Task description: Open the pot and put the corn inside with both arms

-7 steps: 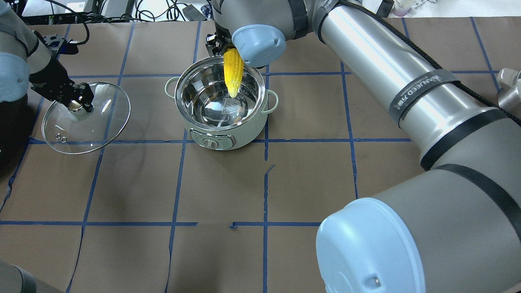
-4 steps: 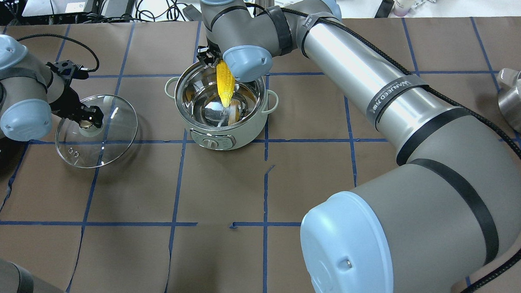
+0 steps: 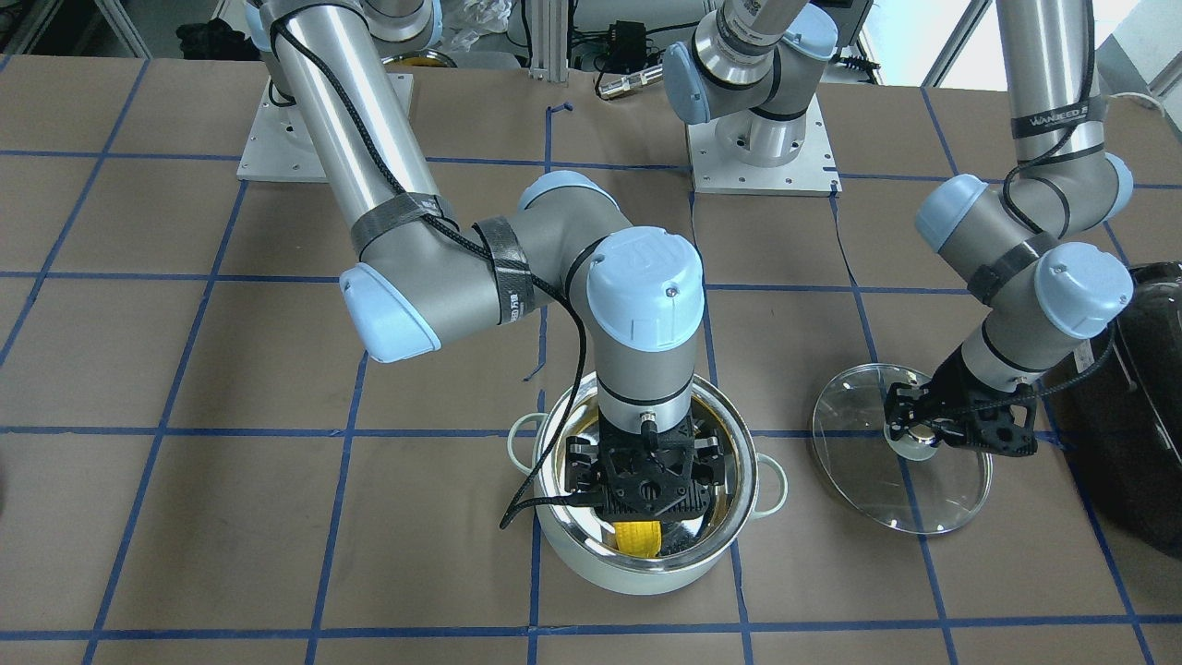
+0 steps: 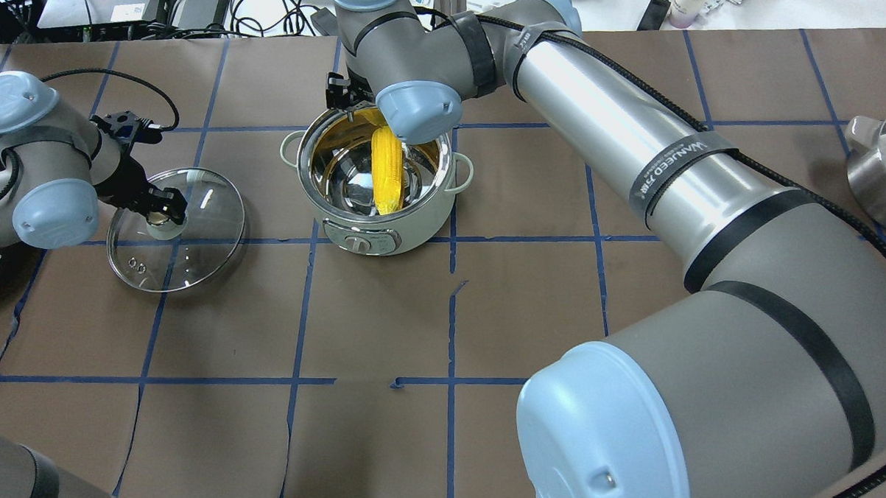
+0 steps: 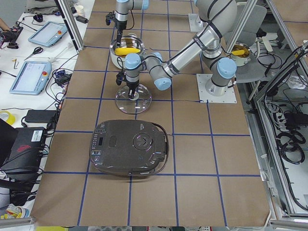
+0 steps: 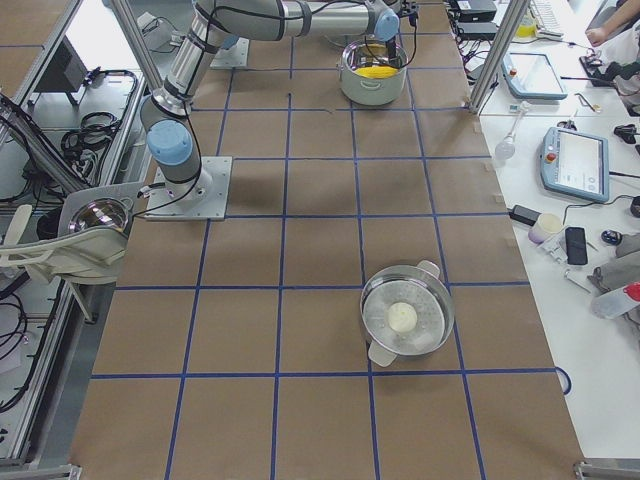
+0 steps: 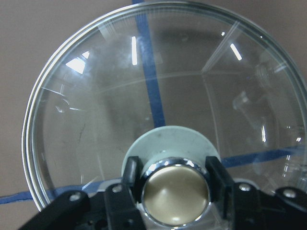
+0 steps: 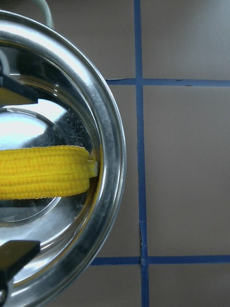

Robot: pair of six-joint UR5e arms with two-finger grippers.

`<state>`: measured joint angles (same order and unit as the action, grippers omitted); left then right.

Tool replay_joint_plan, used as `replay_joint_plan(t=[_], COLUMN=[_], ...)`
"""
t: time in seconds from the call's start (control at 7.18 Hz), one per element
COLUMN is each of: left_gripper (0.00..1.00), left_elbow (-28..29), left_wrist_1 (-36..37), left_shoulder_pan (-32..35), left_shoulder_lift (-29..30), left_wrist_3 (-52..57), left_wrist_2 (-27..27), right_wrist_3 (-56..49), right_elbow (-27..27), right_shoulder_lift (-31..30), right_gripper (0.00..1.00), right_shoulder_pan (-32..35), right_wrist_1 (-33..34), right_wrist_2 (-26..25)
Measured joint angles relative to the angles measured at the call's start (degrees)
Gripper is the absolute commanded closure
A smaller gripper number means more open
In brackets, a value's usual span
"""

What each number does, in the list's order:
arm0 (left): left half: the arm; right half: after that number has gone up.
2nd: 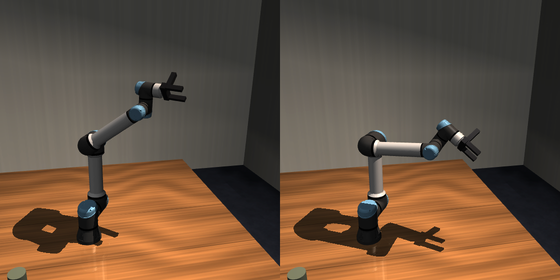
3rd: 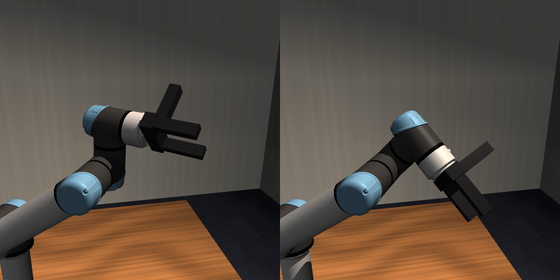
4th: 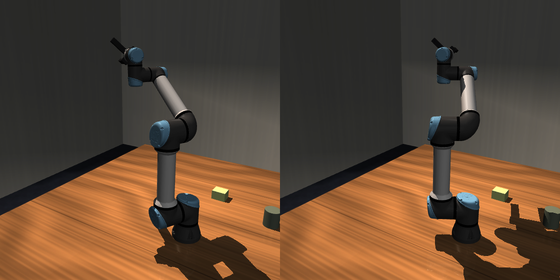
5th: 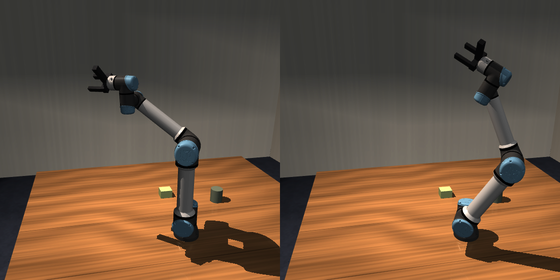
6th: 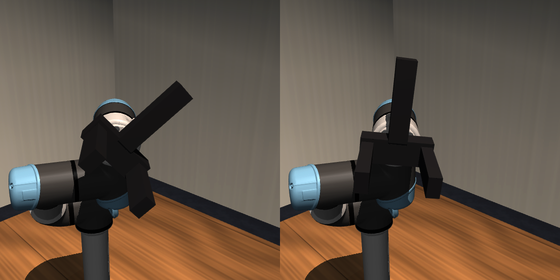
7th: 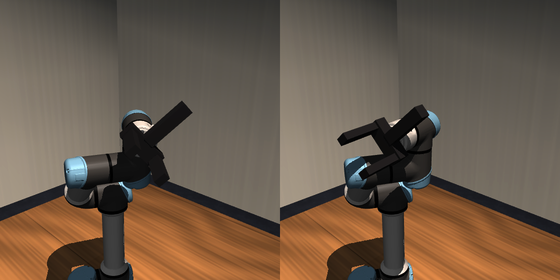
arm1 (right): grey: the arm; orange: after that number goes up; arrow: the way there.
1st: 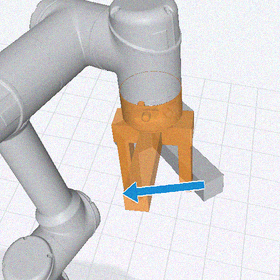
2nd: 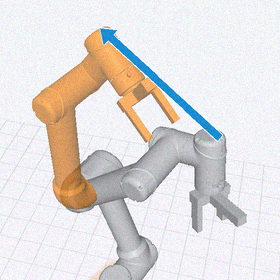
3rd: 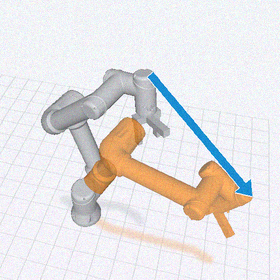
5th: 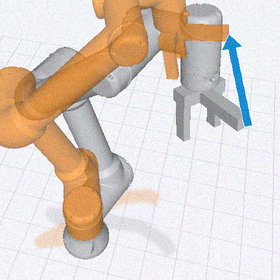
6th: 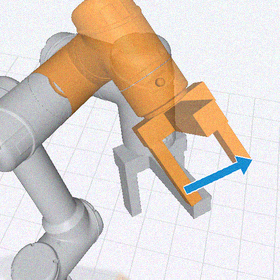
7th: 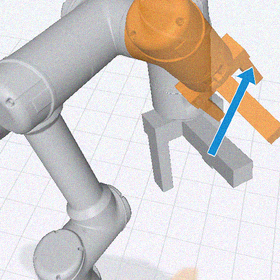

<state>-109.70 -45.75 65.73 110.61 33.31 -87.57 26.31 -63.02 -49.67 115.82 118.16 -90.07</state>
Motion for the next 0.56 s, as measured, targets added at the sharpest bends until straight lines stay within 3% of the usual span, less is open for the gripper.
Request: replay_joint_plan(t=[0.28,0.56], left_gripper=[0.00,0.00], left_elbow=[0.3,2.0], left_wrist_1=[-0.1,-2.9], left_shoulder_pan=[0.1,1.7], left_shoulder_lift=[0.3,-1.8], left_wrist_3=[-0.2,-0.3], left_wrist_2=[0.0,-0.6], right_wrist_3=[-0.2,-0.3], right_elbow=[-1.8,-4.5], right_shoulder_lift=[-4.3,-9.9], right_gripper=[0.00,0.00], right_shoulder_pan=[-0.6,-2.8], right_wrist_1=[-3.8,-12.5], right_wrist_2=[0.0,-0.3])
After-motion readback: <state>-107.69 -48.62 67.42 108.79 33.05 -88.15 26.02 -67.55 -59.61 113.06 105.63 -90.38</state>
